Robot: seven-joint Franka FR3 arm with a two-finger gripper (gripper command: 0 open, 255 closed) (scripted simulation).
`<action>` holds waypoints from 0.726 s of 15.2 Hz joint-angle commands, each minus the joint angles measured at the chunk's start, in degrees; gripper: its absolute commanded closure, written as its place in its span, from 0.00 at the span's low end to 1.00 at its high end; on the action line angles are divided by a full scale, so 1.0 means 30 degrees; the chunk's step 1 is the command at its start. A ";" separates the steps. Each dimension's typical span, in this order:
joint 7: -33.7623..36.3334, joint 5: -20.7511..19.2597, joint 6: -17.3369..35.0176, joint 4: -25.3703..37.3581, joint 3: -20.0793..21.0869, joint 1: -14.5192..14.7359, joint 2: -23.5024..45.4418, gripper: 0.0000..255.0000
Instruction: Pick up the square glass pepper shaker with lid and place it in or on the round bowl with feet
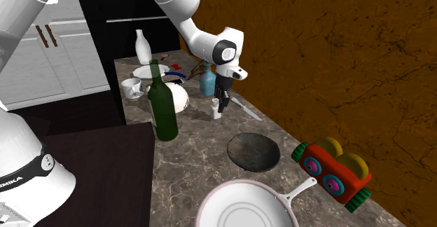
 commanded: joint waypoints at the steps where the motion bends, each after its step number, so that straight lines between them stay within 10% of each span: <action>1: -0.0014 0.0065 -0.0267 -0.0121 0.0067 -0.0050 -0.0389 1.00; 11: -0.0127 0.0429 -0.1780 -0.0488 0.0395 -0.0299 -0.2281 1.00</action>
